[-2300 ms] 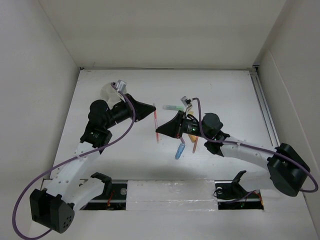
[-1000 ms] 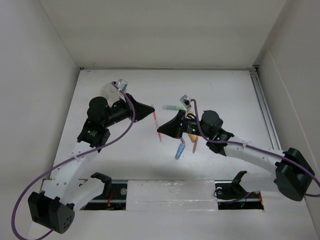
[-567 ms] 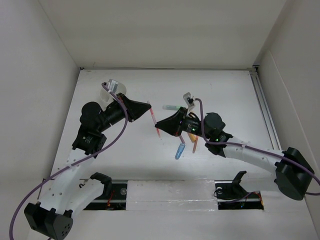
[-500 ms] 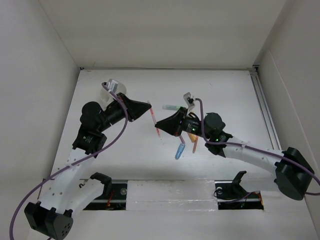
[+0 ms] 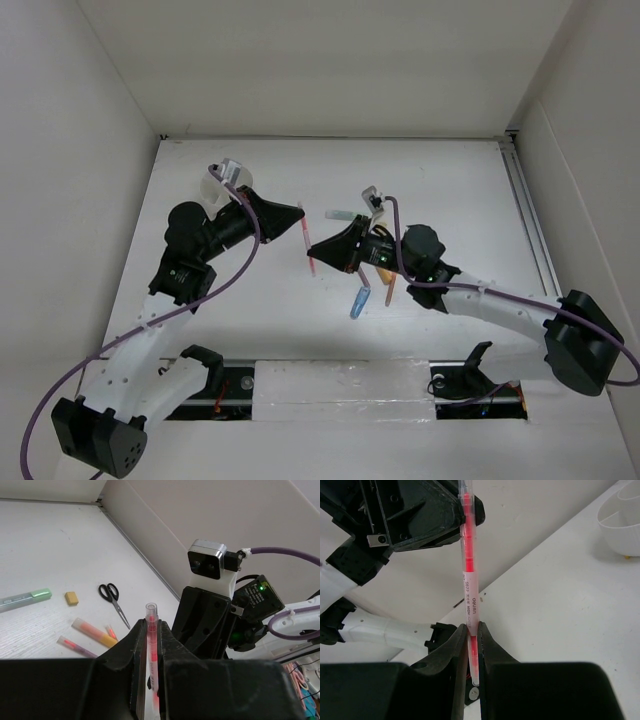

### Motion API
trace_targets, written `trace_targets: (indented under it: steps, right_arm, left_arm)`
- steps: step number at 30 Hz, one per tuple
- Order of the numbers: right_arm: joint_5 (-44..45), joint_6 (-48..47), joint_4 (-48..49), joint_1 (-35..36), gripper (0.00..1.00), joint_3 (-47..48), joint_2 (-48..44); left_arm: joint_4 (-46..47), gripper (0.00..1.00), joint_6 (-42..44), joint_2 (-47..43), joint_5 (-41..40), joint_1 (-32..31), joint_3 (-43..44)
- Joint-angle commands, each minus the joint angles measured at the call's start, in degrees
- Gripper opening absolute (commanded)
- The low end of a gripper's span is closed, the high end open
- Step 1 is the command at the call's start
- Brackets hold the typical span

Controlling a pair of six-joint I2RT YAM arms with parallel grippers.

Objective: Sort the stationery into containers
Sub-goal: Close the pen cap on the pen.

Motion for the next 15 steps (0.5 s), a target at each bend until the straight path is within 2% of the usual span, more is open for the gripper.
trace_targets:
  steps: [1, 15]
  right_arm:
    - [7.2, 0.2, 13.3, -0.5, 0.00, 7.6, -0.9]
    - [6.7, 1.3, 13.3, -3.1, 0.00, 8.1, -0.9]
  left_arm:
    - [-6.9, 0.00, 1.7, 0.4, 9.9, -1.2, -2.4]
    - [-7.7, 0.00, 3.4, -0.2, 9.9, -1.2, -2.9]
